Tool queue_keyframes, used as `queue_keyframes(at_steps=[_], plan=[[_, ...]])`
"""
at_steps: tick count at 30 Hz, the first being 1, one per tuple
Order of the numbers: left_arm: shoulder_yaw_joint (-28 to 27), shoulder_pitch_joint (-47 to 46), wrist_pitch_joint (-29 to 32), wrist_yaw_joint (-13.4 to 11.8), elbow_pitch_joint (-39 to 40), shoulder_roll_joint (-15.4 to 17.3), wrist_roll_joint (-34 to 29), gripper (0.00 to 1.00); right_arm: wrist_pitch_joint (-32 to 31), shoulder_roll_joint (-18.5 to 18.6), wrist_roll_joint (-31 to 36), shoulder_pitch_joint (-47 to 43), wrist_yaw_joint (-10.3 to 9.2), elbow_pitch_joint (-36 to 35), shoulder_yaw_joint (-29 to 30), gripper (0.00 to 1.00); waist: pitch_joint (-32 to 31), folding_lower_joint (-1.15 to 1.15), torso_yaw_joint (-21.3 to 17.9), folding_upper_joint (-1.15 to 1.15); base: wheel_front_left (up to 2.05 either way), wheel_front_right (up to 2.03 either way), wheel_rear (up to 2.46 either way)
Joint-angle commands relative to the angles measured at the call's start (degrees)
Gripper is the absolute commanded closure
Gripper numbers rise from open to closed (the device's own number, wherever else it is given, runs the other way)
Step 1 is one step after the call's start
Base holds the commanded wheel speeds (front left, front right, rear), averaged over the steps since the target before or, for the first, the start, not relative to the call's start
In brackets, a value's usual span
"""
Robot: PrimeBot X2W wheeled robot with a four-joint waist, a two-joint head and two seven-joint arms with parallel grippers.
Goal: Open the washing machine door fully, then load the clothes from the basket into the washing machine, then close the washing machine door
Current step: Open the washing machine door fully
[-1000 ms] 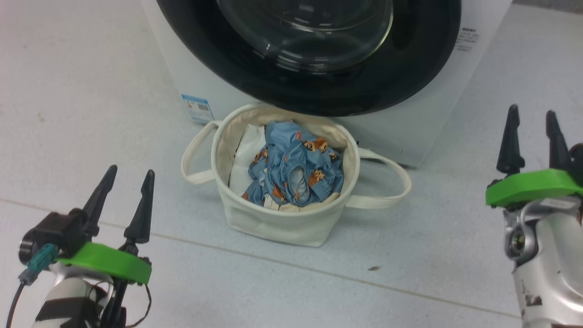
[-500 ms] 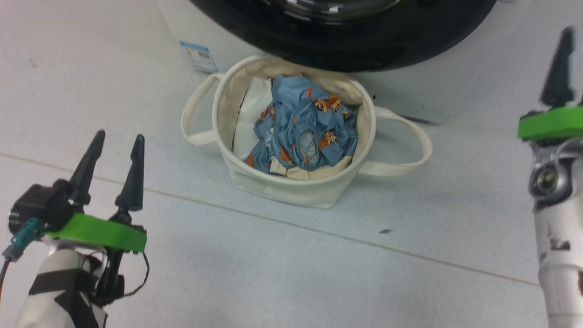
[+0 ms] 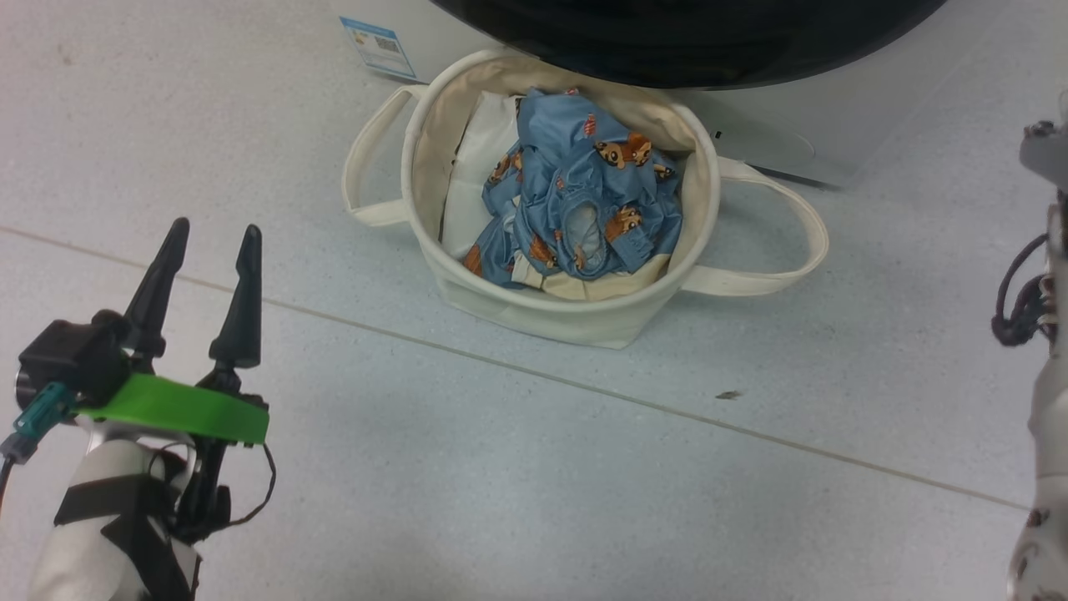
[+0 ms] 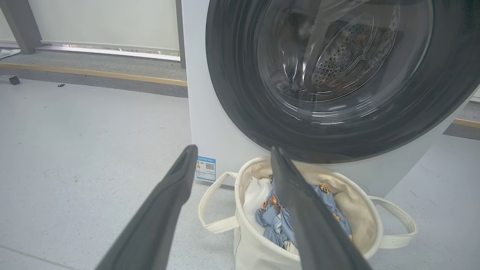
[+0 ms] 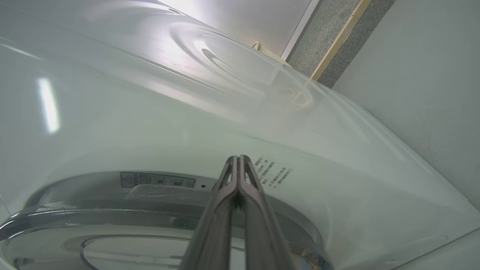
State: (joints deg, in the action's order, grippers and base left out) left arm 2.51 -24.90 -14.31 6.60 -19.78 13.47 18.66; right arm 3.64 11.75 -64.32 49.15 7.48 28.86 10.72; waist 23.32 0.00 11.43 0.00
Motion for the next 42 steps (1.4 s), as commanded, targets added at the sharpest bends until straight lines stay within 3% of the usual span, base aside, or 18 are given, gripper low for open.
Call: queue_keyframes(at_steps=[1,4,8,29,34,42], plan=[[-2.9,-1.9,-0.7,0.1,1.4,1.6,-0.8,0.00,-1.9,0.2,-2.2,2.4,0.01,-1.4,-0.3,1.00,0.2,0.00,0.2,0.00,0.00,0.00,0.00],[-3.3,-2.0,-0.7,0.3,1.1,1.2,-1.1,0.00,-6.1,0.8,-6.9,4.6,0.01,0.9,0.2,1.00,0.5,0.00,0.5,0.00,0.00,0.00,0.00],[-3.8,-2.2,-0.7,0.5,0.4,0.8,-1.5,0.00,-9.8,2.1,-8.2,6.9,0.01,3.3,-2.3,1.00,1.0,0.00,1.2,0.00,0.00,0.00,0.00],[-5.1,-2.7,-0.7,0.9,-0.7,0.2,-2.4,0.00,-10.9,4.2,-9.3,12.8,0.01,7.3,-9.4,1.00,1.7,0.00,1.9,0.00,0.00,0.00,0.00],[-5.3,-2.1,-0.7,0.9,-1.0,0.7,-2.6,0.00,-16.0,4.2,-11.9,10.3,0.01,7.4,-11.8,1.00,-0.2,0.00,0.8,0.00,0.00,0.00,0.00],[-5.8,-0.4,-0.7,0.9,-1.9,1.7,-2.6,0.00,-29.1,4.0,-16.8,5.0,0.01,8.4,-15.8,1.00,-3.9,0.00,-1.6,0.00,0.00,0.00,0.00]])
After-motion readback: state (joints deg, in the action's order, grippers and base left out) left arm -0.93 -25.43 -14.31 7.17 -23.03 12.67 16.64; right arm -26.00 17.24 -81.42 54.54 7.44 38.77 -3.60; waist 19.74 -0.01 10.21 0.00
